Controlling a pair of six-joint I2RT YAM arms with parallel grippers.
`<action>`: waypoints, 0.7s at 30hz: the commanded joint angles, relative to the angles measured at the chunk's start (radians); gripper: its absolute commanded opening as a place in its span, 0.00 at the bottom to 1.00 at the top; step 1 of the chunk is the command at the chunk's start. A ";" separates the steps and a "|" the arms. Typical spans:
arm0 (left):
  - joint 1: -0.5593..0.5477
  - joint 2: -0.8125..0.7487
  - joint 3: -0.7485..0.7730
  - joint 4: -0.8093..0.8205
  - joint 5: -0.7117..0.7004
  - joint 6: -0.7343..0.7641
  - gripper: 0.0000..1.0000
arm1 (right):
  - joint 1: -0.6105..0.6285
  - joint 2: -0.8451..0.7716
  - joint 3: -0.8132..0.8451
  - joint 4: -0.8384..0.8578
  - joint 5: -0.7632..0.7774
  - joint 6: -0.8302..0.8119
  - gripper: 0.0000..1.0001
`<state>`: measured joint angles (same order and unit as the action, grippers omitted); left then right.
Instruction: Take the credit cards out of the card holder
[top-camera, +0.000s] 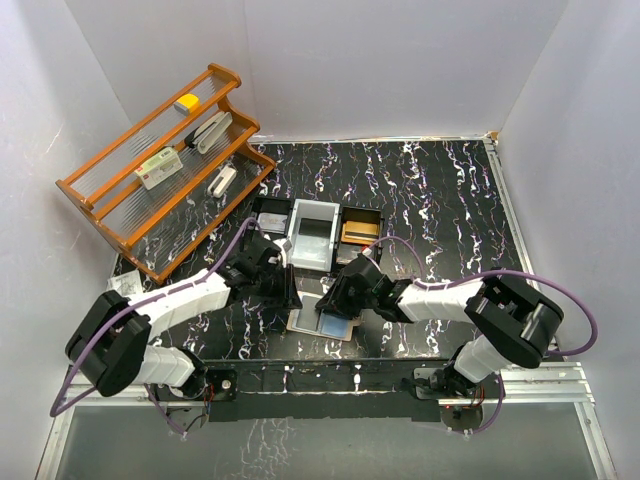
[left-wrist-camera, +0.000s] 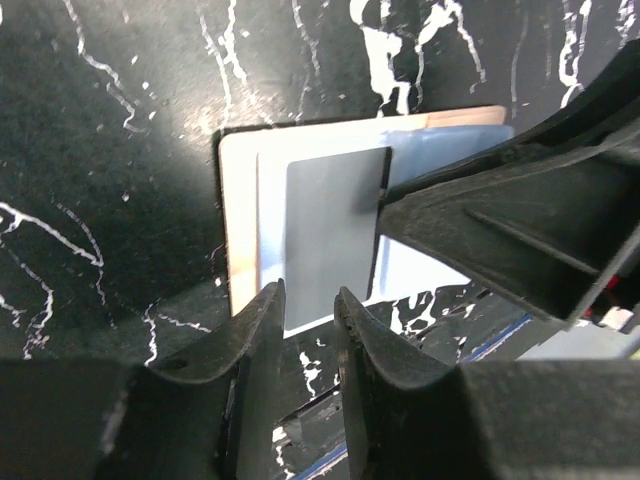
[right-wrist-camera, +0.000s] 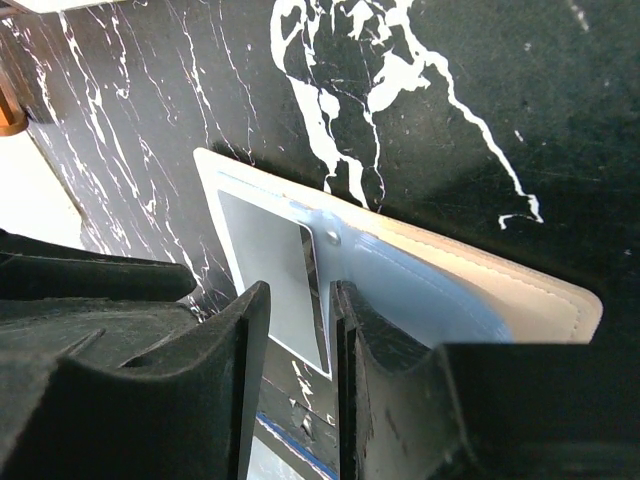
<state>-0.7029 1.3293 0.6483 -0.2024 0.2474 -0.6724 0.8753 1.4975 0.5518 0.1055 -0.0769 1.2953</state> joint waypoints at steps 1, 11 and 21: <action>-0.006 0.012 0.015 0.033 0.043 0.016 0.26 | 0.002 -0.004 -0.032 0.010 0.025 0.001 0.29; -0.016 0.116 -0.044 -0.006 0.014 -0.021 0.13 | 0.002 0.011 -0.046 0.080 -0.016 0.007 0.27; -0.017 0.115 -0.040 -0.028 -0.003 -0.020 0.12 | 0.000 0.002 -0.084 0.244 -0.085 0.004 0.22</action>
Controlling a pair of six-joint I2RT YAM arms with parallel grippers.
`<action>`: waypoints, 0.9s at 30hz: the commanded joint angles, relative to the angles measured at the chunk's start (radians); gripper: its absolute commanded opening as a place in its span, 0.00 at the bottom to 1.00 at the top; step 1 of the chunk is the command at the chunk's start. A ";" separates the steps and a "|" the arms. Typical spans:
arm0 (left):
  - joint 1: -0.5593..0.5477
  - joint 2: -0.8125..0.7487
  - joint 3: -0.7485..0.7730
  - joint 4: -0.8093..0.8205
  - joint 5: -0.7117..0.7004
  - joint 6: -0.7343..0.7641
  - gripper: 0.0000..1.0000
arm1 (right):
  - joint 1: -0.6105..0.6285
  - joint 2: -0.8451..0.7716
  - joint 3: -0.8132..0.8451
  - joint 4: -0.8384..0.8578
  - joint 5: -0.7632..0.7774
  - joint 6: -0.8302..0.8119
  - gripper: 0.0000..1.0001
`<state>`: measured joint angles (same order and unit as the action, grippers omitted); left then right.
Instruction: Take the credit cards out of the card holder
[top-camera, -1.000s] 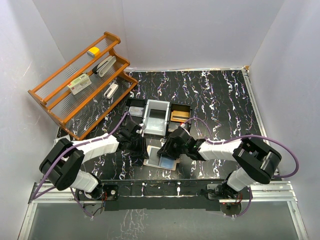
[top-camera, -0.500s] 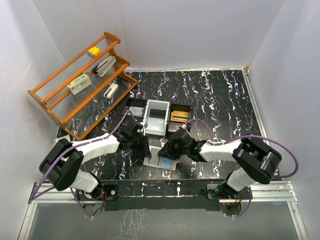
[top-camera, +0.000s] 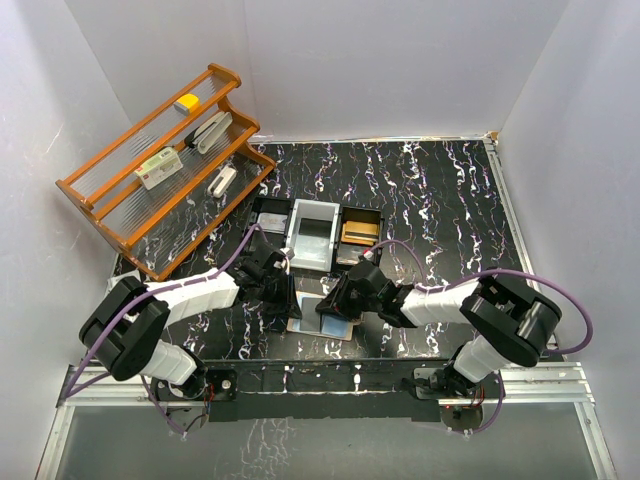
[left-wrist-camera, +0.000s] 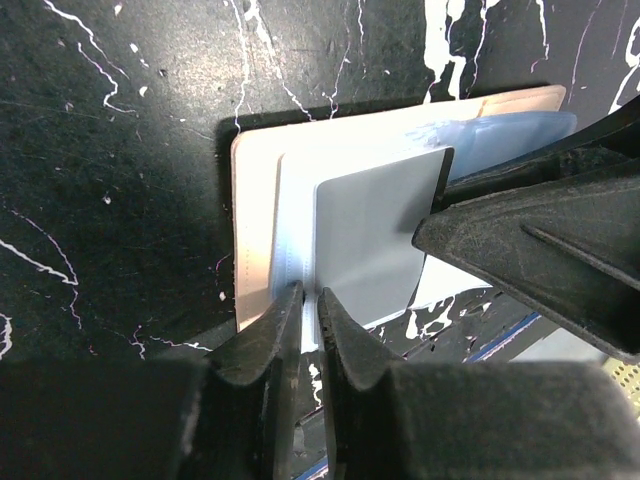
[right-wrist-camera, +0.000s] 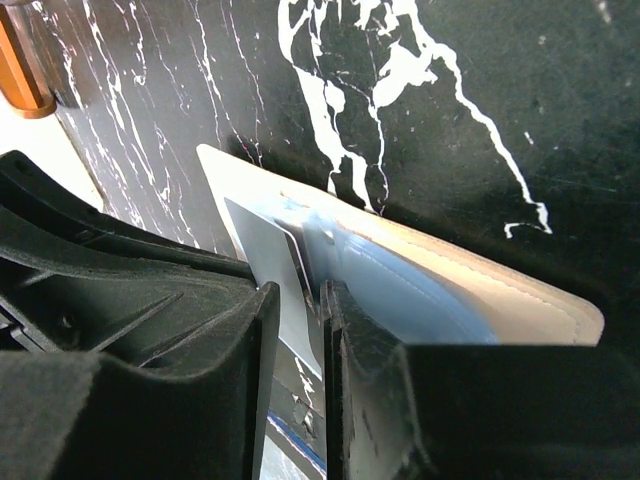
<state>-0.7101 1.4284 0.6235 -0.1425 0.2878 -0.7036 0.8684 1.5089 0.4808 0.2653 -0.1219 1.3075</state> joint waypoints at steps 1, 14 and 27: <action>-0.010 0.016 -0.011 -0.092 -0.049 0.012 0.11 | 0.004 -0.016 -0.013 0.077 -0.044 -0.009 0.23; -0.010 0.037 0.012 -0.112 -0.062 0.024 0.10 | -0.021 -0.005 -0.062 0.248 -0.187 -0.019 0.00; -0.010 0.027 0.000 -0.119 -0.086 0.019 0.09 | -0.109 -0.034 -0.117 0.180 -0.278 -0.089 0.01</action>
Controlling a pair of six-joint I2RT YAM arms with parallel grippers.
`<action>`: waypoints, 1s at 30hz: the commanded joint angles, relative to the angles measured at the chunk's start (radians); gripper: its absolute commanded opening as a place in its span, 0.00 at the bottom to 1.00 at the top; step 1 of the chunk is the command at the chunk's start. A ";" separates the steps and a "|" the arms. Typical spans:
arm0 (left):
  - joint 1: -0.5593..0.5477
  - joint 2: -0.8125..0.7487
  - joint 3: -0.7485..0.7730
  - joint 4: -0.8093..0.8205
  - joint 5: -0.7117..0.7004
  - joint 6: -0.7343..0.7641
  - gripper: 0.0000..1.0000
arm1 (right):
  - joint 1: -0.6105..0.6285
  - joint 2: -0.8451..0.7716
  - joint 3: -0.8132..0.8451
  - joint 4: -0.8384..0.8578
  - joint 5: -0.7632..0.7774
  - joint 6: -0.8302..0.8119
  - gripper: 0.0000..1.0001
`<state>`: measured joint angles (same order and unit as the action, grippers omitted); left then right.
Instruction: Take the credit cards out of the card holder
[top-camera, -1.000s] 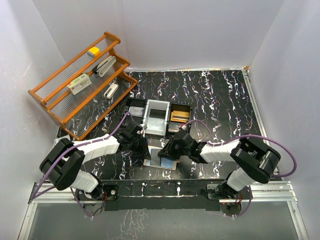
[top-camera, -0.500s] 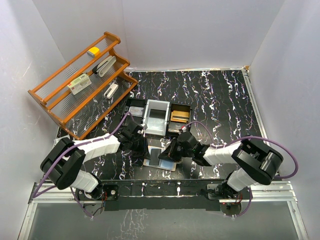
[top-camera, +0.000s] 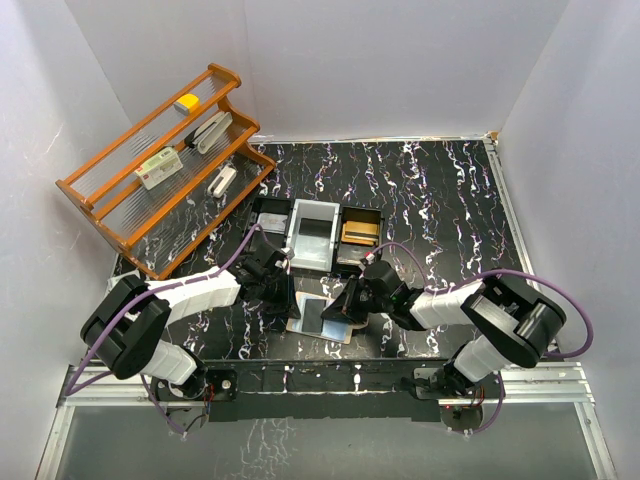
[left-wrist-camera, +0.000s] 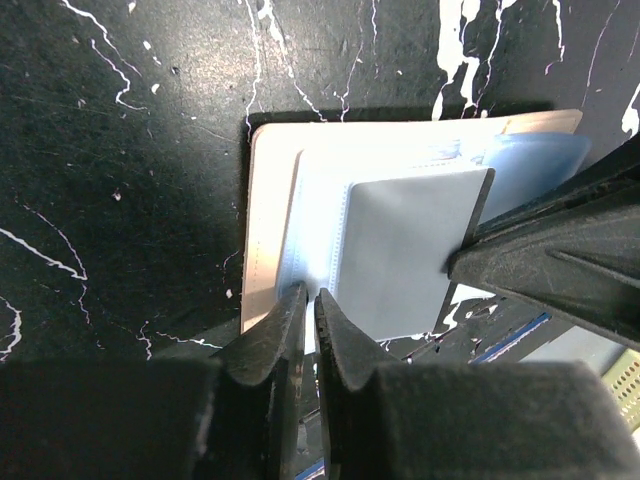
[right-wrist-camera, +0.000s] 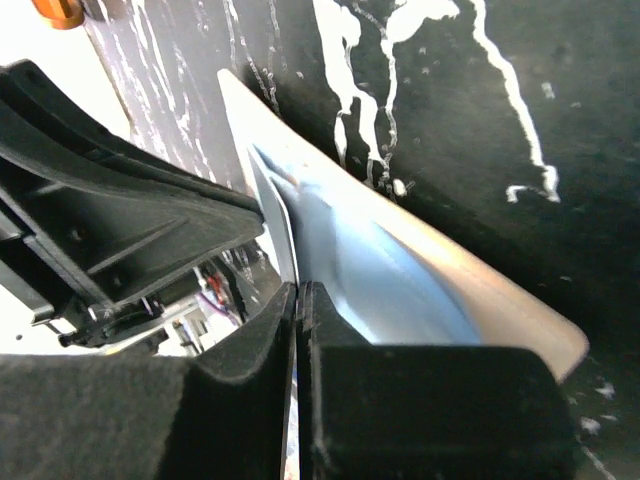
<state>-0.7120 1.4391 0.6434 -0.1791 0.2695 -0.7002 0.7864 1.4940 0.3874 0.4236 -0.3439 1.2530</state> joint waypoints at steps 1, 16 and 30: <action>-0.009 0.020 -0.024 -0.074 -0.060 0.016 0.08 | -0.031 -0.018 -0.024 0.021 -0.062 -0.038 0.01; -0.008 0.035 -0.029 -0.041 -0.025 0.006 0.08 | -0.045 0.027 0.000 0.060 -0.105 -0.035 0.11; -0.008 0.028 -0.023 -0.037 -0.018 0.005 0.08 | -0.043 0.033 0.025 0.029 -0.090 -0.044 0.13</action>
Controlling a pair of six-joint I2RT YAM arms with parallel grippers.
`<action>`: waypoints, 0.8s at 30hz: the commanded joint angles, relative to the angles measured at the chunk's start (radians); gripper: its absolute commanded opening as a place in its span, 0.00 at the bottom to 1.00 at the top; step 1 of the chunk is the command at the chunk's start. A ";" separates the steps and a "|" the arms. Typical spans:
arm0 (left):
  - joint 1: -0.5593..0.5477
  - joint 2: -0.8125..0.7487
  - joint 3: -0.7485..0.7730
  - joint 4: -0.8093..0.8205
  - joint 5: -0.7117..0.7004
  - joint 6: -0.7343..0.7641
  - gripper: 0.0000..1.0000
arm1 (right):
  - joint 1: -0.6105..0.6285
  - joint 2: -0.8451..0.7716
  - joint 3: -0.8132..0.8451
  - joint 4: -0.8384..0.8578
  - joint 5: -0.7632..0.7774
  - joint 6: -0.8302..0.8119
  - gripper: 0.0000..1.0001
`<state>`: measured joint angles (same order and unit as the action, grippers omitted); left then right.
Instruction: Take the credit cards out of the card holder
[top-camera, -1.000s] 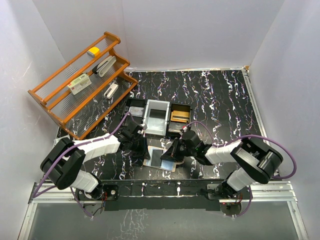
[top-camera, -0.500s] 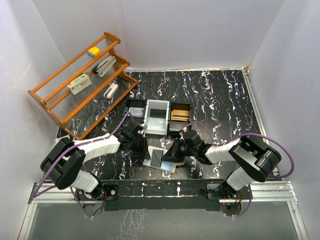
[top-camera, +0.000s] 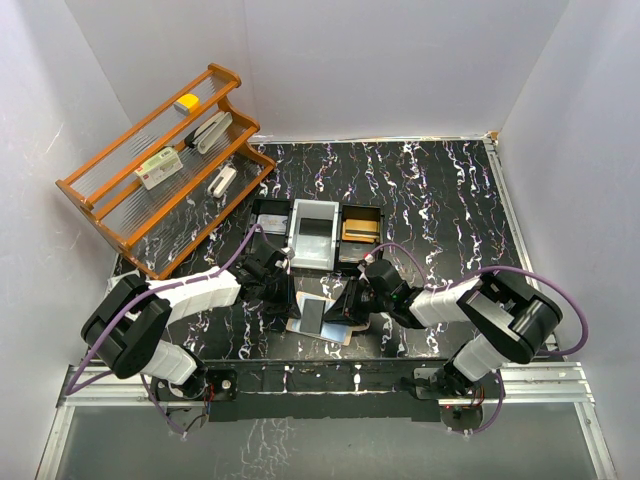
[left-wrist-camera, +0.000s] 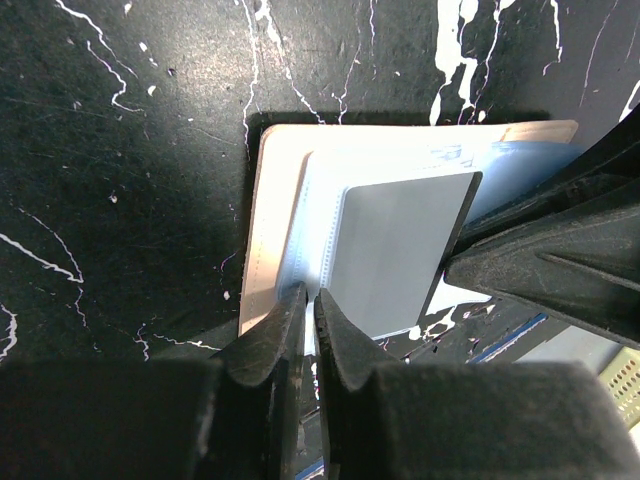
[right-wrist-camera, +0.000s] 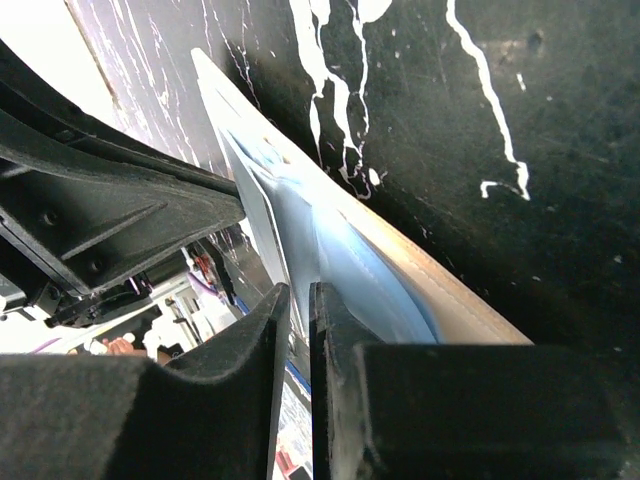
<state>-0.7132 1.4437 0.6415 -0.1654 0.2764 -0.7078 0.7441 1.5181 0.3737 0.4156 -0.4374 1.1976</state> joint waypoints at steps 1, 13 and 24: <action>-0.006 0.025 -0.019 -0.052 -0.025 0.014 0.08 | 0.000 0.013 0.038 0.050 0.003 0.019 0.14; -0.007 0.020 -0.011 -0.062 -0.020 0.022 0.08 | 0.011 0.043 0.057 0.080 0.027 0.040 0.05; -0.007 0.017 -0.009 -0.079 -0.039 0.024 0.08 | 0.007 -0.036 0.008 0.031 0.009 -0.011 0.00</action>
<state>-0.7132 1.4437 0.6418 -0.1665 0.2768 -0.7052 0.7521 1.5257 0.3916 0.4435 -0.4191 1.2243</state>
